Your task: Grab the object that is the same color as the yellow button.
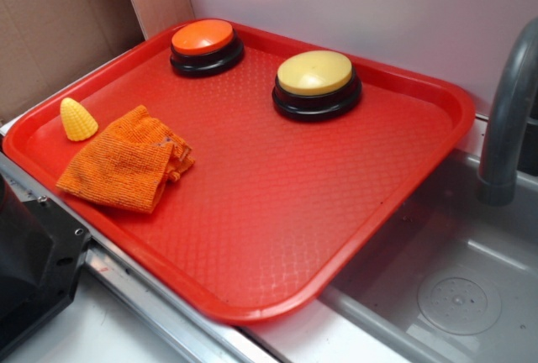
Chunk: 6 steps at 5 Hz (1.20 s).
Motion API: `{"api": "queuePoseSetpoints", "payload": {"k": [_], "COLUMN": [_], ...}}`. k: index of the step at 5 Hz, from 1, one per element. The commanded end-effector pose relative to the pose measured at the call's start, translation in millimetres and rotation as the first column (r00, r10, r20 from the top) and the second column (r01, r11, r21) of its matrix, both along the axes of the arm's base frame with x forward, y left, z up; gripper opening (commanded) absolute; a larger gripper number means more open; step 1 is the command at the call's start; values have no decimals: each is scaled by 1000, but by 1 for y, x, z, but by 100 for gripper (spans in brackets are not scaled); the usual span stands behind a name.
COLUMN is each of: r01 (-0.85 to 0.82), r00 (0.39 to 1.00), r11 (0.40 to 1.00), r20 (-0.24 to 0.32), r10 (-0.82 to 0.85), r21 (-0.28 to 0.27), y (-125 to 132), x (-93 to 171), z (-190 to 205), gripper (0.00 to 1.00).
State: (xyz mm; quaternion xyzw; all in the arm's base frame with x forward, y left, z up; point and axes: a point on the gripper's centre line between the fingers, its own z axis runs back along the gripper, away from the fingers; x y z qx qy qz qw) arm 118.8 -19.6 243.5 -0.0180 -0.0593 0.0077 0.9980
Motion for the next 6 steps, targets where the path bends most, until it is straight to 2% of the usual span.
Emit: {"api": "queuePoseSetpoints", "payload": {"k": [1,2,3,4,5,6], "r01": [0,-111,-299,-460,-531,-552], "r00": [1000,994,954,888,847,833], "r11": [1000,991,951,881,842,830], "r20": [0,-13,32,50,34,12], "r10": [0,113,297,457,530,553], "r21": [0,73,76,110,91,81], "y": [0,39,84,121,146,154], "x": [0,22,30,21,18,28], "z": [0,-43,-73,-110,-143,-170], "gripper": [100,100,100,100,100,100]}}
